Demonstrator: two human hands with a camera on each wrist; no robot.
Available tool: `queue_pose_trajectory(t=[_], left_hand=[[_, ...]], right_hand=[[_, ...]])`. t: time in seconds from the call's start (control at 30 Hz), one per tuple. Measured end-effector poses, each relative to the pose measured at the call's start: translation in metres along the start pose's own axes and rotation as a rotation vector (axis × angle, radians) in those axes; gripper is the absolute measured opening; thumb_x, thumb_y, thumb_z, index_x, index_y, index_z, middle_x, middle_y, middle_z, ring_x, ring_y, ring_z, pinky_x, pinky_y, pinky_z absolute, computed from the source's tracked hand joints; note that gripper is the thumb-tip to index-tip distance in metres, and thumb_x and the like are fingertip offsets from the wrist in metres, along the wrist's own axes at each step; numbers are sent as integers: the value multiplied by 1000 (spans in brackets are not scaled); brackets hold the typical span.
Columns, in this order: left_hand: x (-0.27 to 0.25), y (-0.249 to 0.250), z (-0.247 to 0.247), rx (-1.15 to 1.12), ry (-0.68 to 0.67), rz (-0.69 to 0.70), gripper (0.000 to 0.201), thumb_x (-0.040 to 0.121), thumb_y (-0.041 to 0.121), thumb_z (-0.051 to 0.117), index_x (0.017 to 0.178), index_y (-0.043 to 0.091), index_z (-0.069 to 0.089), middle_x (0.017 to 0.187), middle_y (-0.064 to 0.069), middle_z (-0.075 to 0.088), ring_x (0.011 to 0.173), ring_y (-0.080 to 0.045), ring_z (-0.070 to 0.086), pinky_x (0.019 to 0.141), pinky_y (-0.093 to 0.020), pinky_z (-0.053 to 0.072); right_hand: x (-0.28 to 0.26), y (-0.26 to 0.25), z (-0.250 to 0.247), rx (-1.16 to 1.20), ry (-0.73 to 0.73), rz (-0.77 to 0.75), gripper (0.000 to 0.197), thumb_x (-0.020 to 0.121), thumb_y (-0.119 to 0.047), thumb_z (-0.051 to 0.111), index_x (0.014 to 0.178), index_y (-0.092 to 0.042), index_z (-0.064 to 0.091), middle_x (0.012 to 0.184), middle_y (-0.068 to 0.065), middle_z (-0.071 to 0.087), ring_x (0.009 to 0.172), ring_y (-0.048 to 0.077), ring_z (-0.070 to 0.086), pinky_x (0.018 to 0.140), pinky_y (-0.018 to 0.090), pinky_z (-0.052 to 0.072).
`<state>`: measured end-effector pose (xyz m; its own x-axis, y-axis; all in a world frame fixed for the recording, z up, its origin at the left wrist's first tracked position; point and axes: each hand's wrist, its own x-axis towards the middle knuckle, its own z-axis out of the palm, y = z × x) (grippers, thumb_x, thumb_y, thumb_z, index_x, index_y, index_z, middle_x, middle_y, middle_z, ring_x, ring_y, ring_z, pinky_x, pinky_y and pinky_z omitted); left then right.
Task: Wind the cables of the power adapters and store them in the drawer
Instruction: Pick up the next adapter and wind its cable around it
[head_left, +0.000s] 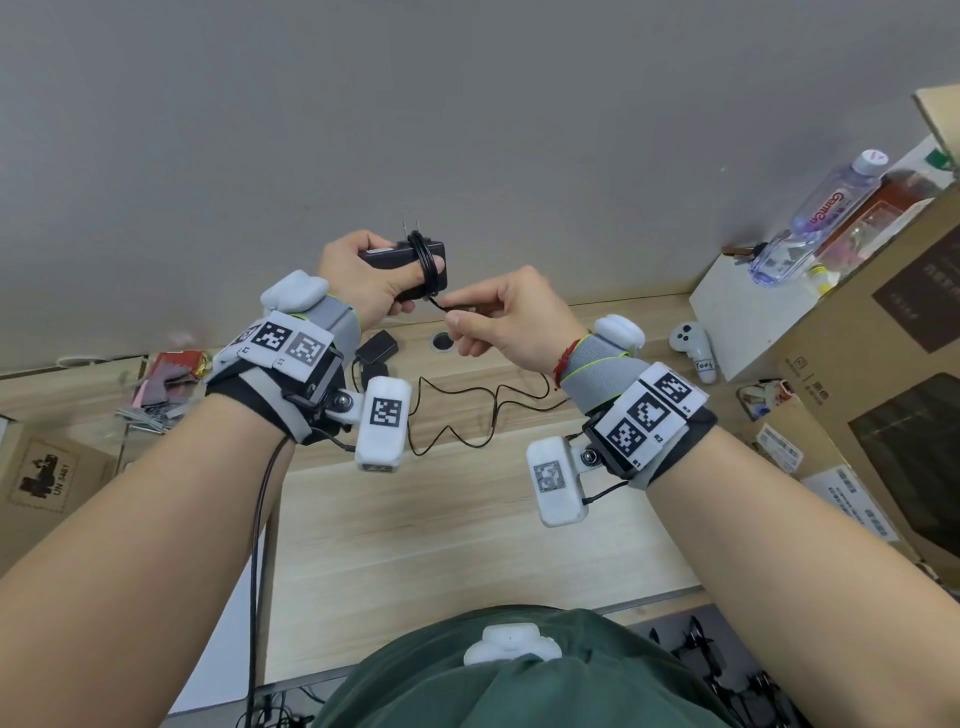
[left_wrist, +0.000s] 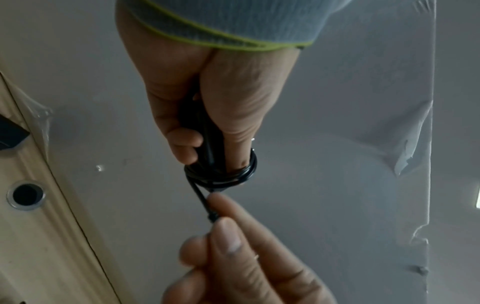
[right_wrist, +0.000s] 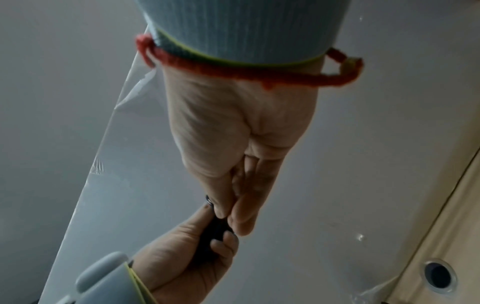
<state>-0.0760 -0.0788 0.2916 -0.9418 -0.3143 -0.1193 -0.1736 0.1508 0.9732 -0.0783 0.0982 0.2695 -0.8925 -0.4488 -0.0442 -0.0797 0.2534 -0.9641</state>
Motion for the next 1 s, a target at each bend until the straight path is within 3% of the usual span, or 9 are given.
queue_pose_trajectory(t=[0.13,0.27,0.47,0.57,0.67,0.8,0.9,1.0], left_hand=[[-4,1,6,21,-19,-14,41,68,20,89,79,12,51,75,-10,62,39,-9,58,38,-17,43],[-4,3,7,48,-33,-7,39,69,16,89,78,12,51,74,-11,62,41,-11,59,39,-17,43],[-4,0,5,111,-56,0,37,71,17,87,79,14,51,77,-9,62,42,-12,61,39,-19,46],[-6,-1,5,126,-38,6,36,72,21,86,94,16,58,88,-7,64,46,-17,60,41,-22,48],[-9,0,6,105,-46,-7,41,75,24,83,111,22,65,91,-3,67,46,-14,61,44,-20,49],[-10,3,8,65,-30,-37,12,79,23,80,87,21,71,71,-5,67,41,-16,58,42,-21,50],[-10,1,10,31,-38,-60,5,86,16,73,87,18,69,74,-8,66,40,-17,59,41,-21,49],[-9,2,13,20,-59,-83,20,91,16,67,109,9,65,83,-10,67,48,-18,63,45,-23,52]], right_hand=[[3,-8,-1,148,-20,-19,18,88,3,67,105,2,70,72,12,69,70,28,71,78,40,61],[2,-11,-3,210,-6,-51,15,89,6,65,104,5,68,75,14,68,66,24,70,71,29,61],[3,-8,-1,123,63,-183,15,86,1,71,100,-4,73,78,14,59,60,21,58,60,24,54],[2,-6,0,136,70,-185,17,86,1,71,100,-9,72,81,9,58,58,14,61,61,23,54],[1,-5,2,141,60,-153,11,88,-1,69,97,-6,73,76,13,65,64,19,63,65,26,57],[0,-6,6,185,60,-106,10,88,0,68,97,-5,70,77,17,67,62,19,63,62,26,56],[1,-9,7,227,101,-52,24,84,0,73,102,-7,57,70,13,68,54,17,62,54,25,53],[1,-10,6,237,133,8,42,82,-2,76,106,-10,42,67,10,68,52,19,61,52,27,51]])
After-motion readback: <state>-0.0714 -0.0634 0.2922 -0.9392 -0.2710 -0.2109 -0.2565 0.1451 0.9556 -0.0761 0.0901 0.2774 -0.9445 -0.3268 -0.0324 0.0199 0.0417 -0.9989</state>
